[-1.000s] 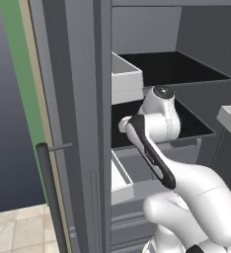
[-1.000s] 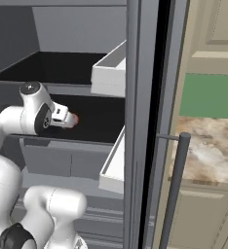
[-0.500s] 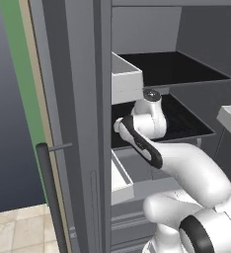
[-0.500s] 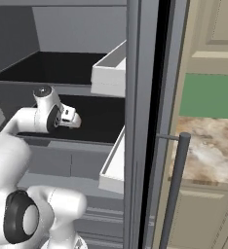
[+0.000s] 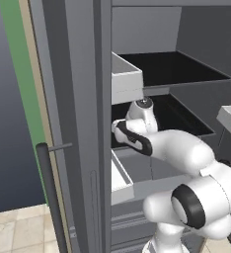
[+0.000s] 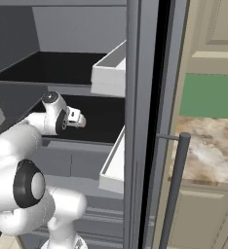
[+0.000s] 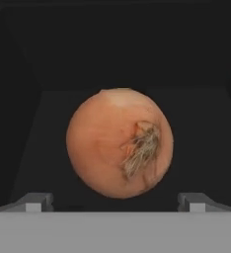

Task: Grab the onion and garlic from the fridge, place them in the blender, close the lid, and turn on the blender to create a marinade.

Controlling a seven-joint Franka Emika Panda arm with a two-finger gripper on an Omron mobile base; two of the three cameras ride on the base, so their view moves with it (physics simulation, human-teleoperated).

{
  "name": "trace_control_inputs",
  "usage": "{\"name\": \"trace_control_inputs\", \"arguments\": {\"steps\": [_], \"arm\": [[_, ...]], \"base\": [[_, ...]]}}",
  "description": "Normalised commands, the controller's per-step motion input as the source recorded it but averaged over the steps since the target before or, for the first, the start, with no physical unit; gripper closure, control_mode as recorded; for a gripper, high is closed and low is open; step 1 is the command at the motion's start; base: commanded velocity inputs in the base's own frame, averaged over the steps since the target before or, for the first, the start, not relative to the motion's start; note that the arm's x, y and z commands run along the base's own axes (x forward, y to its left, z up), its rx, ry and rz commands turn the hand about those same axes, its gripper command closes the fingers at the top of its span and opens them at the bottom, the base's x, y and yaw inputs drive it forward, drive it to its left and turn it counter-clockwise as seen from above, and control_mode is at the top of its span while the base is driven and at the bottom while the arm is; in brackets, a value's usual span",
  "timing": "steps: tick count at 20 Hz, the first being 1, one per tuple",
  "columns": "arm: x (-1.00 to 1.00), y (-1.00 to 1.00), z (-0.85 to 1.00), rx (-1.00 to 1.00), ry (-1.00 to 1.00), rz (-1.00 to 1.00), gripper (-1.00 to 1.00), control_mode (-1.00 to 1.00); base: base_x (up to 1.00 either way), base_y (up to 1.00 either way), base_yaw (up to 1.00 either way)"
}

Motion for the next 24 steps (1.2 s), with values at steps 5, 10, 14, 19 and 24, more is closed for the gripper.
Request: {"name": "trace_control_inputs", "arguments": {"steps": [5,10,14,19,24], "arm": [[0.48,0.00,-0.11,0.00,0.00,0.00,-1.00,-1.00],[0.36,0.00,-0.18,0.00,0.00,0.00,-1.00,-1.00],[0.00,0.00,-0.74,0.00,0.00,0.00,1.00,-1.00],[0.02,0.00,-0.27,-0.01,-0.11,0.00,1.00,-1.00],[-0.30,0.00,-0.03,0.00,-0.07,0.00,1.00,-1.00]], "base": [[0.00,0.00,0.00],[0.00,0.00,0.00],[0.00,0.00,0.00],[0.00,0.00,0.00],[0.00,0.00,0.00]]}}
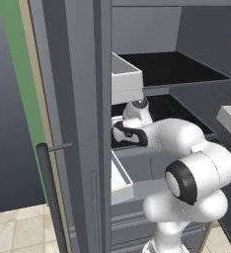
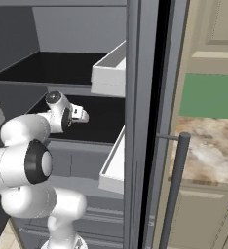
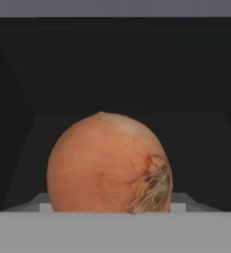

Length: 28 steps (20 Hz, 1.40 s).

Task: Grab the onion and garlic from the fridge, place them in the blender, close the lid, and turn on the blender to create a marinade.

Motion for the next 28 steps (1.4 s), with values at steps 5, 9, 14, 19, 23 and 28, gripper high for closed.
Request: {"name": "trace_control_inputs", "arguments": {"steps": [5,9,14,19,23,28], "arm": [[-0.92,0.00,0.39,0.00,-0.12,0.00,1.00,-1.00],[-1.00,0.00,0.81,0.00,-0.02,-0.01,1.00,-1.00],[-1.00,-0.08,0.95,0.00,0.11,-0.06,1.00,-1.00],[-1.00,-0.27,0.75,0.00,0.28,-0.03,1.00,-1.00],[-1.00,-0.44,0.49,0.00,0.23,0.00,1.00,-1.00],[-0.96,-0.12,0.44,0.00,0.05,0.01,1.00,-1.00]], "base": [[0.00,0.00,0.00],[0.00,0.00,0.00],[0.00,0.00,0.00],[0.00,0.00,0.00],[0.00,0.00,0.00],[0.00,0.00,0.00]]}}
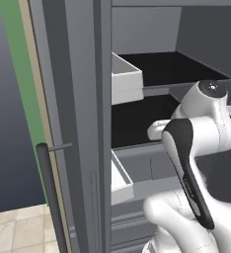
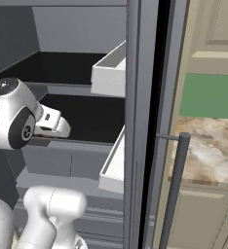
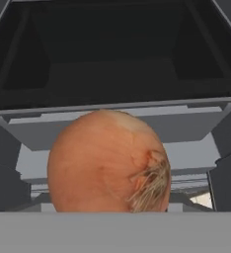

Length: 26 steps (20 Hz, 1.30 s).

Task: Grab the onion and garlic from the fridge, place them in the blender, close the lid, and turn on the blender to create a marinade.

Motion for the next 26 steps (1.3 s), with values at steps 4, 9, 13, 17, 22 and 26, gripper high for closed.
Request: {"name": "trace_control_inputs", "arguments": {"steps": [4,9,13,17,22,26], "arm": [[-0.44,0.00,0.35,0.00,0.00,0.02,1.00,-1.00],[0.00,0.00,0.00,0.00,0.00,0.00,1.00,-1.00],[-0.25,0.00,0.01,0.00,-0.06,0.00,1.00,-1.00],[-0.12,0.00,0.00,0.00,-0.01,0.00,1.00,-1.00],[0.00,0.00,0.00,0.00,0.00,0.00,1.00,1.00],[0.00,0.00,0.00,0.00,0.00,0.00,1.00,1.00]], "base": [[0.00,0.00,0.00],[0.00,0.00,0.00],[0.00,0.00,0.00],[0.00,0.00,0.00],[-0.06,-0.02,0.00],[-0.46,-0.38,0.00]]}}
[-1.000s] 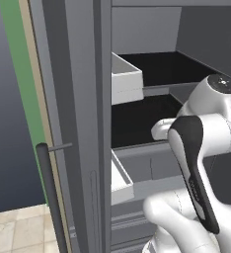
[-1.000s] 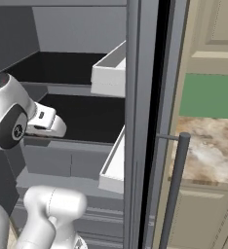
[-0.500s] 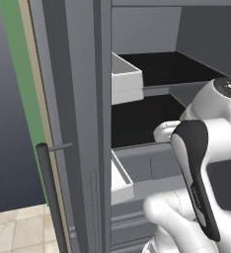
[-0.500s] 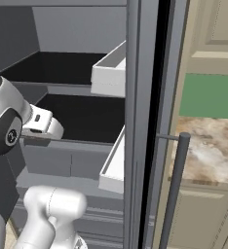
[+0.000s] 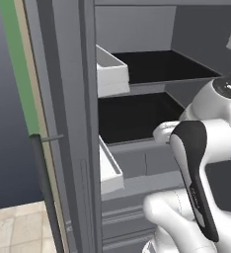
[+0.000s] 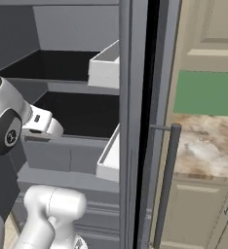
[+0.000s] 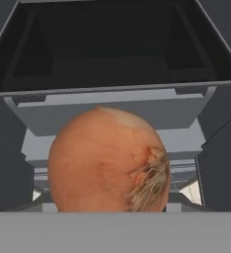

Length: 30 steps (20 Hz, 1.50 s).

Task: Grab the onion and garlic from the fridge, place them in the blender, close the lid, and turn on the blender to create a marinade.

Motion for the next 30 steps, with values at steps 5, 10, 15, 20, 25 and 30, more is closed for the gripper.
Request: {"name": "trace_control_inputs", "arguments": {"steps": [5,10,15,20,25,30], "arm": [[0.00,0.00,0.00,0.00,0.00,0.00,1.00,1.00],[0.00,0.00,0.00,0.00,0.00,0.00,1.00,1.00],[0.00,0.00,0.00,0.00,0.00,0.00,1.00,1.00],[0.00,0.00,0.00,0.00,0.00,0.00,1.00,1.00],[0.00,0.00,0.00,0.00,0.00,0.00,1.00,1.00],[0.00,0.00,0.00,0.00,0.00,0.00,1.00,1.00]], "base": [[-0.51,-0.32,0.25],[-0.48,-0.51,0.46],[-0.49,-0.61,0.55],[-0.42,-0.08,0.70],[-0.64,0.10,0.82],[-0.41,0.27,0.85]]}}
